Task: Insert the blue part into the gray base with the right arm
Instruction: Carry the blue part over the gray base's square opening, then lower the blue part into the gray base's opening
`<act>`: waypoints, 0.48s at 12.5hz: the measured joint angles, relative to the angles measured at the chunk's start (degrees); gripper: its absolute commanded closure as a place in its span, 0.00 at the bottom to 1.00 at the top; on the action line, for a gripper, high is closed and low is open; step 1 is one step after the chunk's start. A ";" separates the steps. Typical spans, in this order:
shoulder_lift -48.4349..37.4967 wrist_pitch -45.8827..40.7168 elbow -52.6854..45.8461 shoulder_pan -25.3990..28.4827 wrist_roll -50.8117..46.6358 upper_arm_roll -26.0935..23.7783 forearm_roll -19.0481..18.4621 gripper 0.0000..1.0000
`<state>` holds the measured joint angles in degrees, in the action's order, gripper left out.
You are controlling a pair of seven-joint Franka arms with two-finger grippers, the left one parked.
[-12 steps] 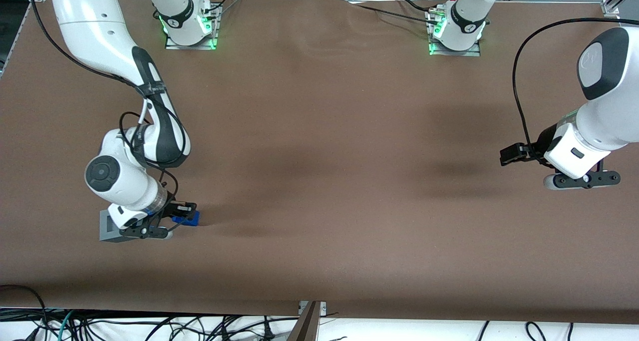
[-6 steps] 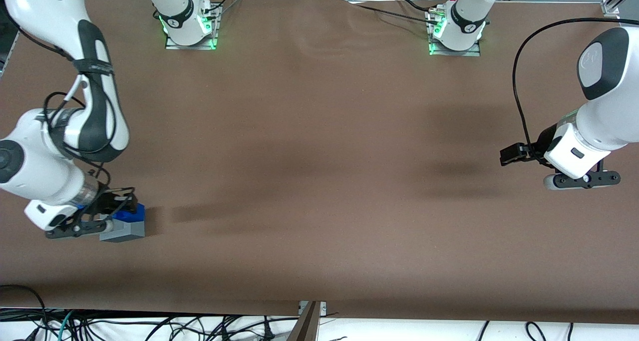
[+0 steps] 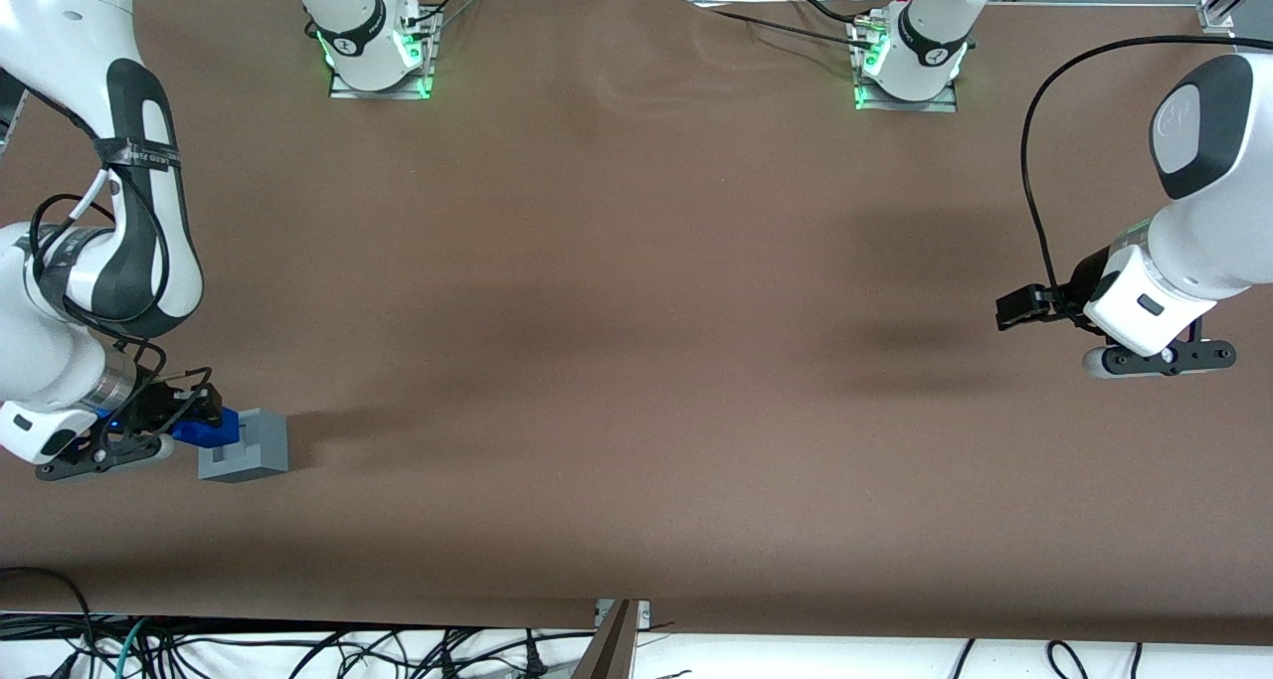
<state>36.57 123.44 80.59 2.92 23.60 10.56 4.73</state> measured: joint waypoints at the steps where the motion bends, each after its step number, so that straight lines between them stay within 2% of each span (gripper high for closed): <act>1: 0.43 1.09 0.00 -0.24 0.30 -0.03 0.21 0.62; 3: 1.11 2.38 -0.03 -0.37 0.55 -0.09 0.70 0.61; 6: 1.81 2.83 -0.05 -0.37 0.74 -0.15 3.71 0.61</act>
<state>38.39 126.27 80.54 2.55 24.35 10.41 8.44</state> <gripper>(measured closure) 0.498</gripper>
